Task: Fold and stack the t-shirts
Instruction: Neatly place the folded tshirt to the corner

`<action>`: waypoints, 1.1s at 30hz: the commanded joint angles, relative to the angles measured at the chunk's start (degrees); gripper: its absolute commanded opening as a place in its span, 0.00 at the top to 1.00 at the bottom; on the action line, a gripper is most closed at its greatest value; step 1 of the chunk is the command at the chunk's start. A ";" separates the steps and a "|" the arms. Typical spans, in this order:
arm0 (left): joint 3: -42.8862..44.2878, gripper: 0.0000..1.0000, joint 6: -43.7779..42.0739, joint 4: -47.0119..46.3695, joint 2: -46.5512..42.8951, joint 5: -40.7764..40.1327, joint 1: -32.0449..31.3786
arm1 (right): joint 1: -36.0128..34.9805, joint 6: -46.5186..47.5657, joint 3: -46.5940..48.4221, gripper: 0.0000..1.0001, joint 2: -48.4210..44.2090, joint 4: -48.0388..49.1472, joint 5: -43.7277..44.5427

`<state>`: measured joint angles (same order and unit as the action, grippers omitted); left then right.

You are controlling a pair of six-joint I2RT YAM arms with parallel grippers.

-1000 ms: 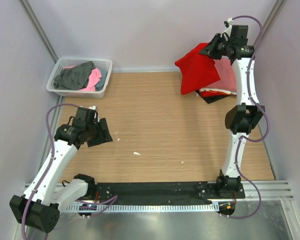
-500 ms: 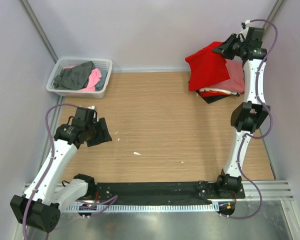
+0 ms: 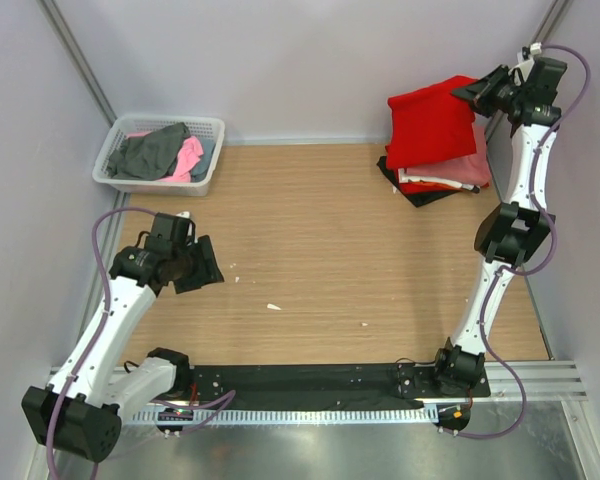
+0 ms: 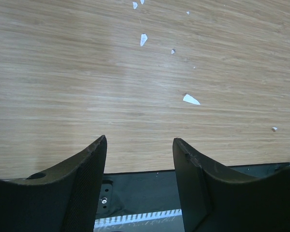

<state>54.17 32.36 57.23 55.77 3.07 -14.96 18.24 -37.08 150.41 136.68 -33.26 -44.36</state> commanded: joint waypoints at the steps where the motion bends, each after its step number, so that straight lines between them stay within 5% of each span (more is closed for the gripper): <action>1: -0.21 0.42 -0.19 -1.60 0.04 0.18 0.28 | 0.22 -2.82 2.96 0.99 -0.72 5.22 -3.89; 12: -0.30 0.42 -0.28 -1.69 0.39 0.53 0.28 | 4.43 -4.14 2.44 0.99 2.62 7.41 -5.74; 18: -0.38 0.42 -0.37 -1.77 0.75 0.88 0.28 | 6.02 -5.64 1.46 0.99 11.93 11.81 -6.62; 30: -0.38 0.42 -0.45 -1.77 1.19 1.15 0.55 | 7.34 2.36 -1.43 0.77 19.32 16.38 12.96; 33: -0.38 0.42 -0.54 -1.77 1.27 1.24 1.07 | 7.42 4.99 -3.54 0.47 18.62 16.29 16.84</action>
<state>53.98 32.36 57.21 57.01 3.40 -14.68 24.47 -35.99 148.55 156.79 -19.46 -35.59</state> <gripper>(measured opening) 0.579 0.455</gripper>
